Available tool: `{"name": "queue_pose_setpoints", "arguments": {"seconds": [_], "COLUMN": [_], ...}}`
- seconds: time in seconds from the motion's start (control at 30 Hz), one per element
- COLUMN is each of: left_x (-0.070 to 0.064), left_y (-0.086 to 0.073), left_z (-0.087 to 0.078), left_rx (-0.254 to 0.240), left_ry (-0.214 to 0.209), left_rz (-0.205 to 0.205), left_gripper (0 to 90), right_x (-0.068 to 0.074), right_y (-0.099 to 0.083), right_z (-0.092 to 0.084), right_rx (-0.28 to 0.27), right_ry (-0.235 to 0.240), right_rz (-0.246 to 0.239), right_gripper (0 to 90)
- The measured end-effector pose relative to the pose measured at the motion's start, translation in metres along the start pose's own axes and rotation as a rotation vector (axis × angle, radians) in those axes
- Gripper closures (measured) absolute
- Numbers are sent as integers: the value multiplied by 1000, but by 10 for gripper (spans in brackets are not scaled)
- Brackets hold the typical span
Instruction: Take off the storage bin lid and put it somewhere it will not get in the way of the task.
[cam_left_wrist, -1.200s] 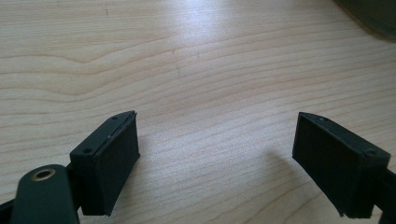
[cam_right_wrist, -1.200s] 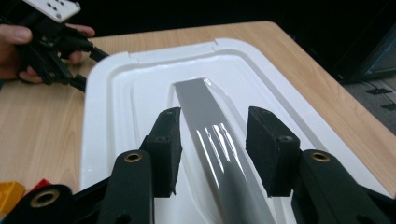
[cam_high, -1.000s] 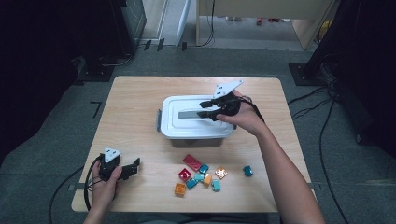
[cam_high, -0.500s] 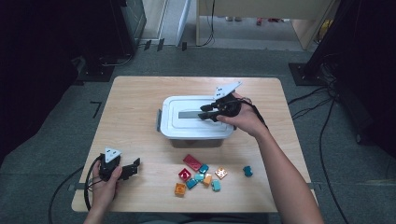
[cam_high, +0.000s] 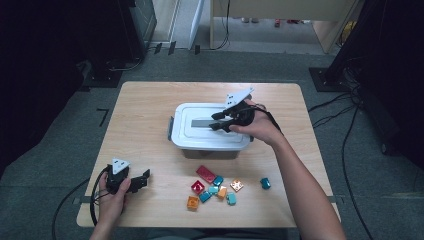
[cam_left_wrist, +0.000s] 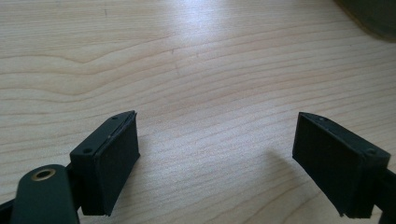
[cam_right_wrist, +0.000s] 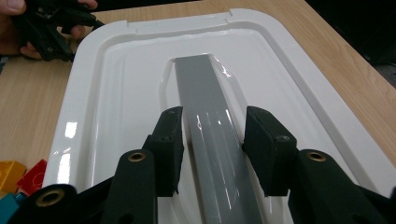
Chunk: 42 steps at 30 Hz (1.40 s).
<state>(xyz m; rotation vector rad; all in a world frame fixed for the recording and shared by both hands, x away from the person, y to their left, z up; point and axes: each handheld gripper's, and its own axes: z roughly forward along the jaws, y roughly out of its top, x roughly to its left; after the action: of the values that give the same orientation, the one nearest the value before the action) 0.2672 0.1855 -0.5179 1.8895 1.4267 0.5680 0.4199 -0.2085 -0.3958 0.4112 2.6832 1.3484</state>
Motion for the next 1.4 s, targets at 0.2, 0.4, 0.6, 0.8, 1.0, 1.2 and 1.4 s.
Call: {"name": "queue_pose_setpoints", "arguments": {"seconds": [0.2, 0.4, 0.6, 0.8, 1.0, 1.2, 1.4], "left_x": [1, 1, 1, 1, 1, 0, 0], "left_y": [0, 0, 0, 0, 0, 0, 0], "left_z": [0, -1, -1, -1, 0, 0, 0], "left_rx": [-1, -2, -2, -2, -1, -1, -2], "left_ry": [-7, -9, -11, -9, -7, -5, -4], "left_rz": [-4, -4, -5, -4, -2, -2, -3], "left_gripper": [145, 145, 145, 145, 145, 145, 145], "right_x": [-7, -9, -12, -11, -10, -9, -9], "right_y": [-1, -1, 1, 2, 2, -1, -10], "right_z": [-1, -2, -10, -20, -34, -49, -68], "right_rx": [-4, -16, -56, -74, -85, -95, -124], "right_ry": [36, 51, 44, 50, 14, -29, -74], "right_rz": [3, -32, -26, -31, -24, -10, 20], "right_gripper": [659, 680, 684, 683, 683, 683, 683]}}
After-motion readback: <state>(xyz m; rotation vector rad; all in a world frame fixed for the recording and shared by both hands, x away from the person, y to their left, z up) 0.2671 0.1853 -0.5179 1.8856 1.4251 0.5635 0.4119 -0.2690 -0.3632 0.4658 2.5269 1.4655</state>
